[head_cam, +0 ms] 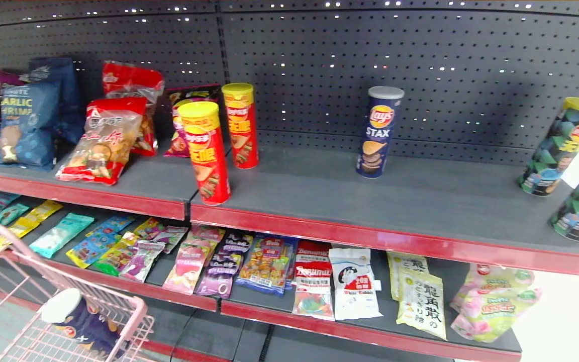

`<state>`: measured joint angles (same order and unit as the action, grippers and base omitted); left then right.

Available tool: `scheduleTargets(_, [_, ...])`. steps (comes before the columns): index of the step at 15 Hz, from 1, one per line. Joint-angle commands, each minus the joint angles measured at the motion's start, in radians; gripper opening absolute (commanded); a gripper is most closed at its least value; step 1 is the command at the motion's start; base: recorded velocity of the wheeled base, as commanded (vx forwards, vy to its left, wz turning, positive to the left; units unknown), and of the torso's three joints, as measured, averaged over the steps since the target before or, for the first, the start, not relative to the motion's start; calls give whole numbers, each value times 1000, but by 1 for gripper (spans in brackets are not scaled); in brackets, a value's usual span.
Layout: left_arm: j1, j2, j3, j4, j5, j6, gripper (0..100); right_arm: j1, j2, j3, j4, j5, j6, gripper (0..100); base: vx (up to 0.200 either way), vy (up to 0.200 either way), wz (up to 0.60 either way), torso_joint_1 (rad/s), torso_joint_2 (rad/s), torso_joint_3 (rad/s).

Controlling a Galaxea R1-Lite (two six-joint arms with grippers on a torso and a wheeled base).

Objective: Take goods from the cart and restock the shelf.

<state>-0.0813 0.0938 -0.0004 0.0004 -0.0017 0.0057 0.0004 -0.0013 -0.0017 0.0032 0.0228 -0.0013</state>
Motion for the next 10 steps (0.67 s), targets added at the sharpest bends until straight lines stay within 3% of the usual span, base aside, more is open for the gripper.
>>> scheduleTargets(1, [0,0,0,0,0,0,100,1,1,2,0,0,0,100,0,0,600,7,-7,-2])
scheduleTargets(8, [0,0,0,1,0,0,100,0,1,0,0,0,1,100,0,0,600,3,3,1])
scheduleTargets(10, [0,0,0,0,0,0,100,0,1,0,0,0,1,100,0,0,0,-43,87,57])
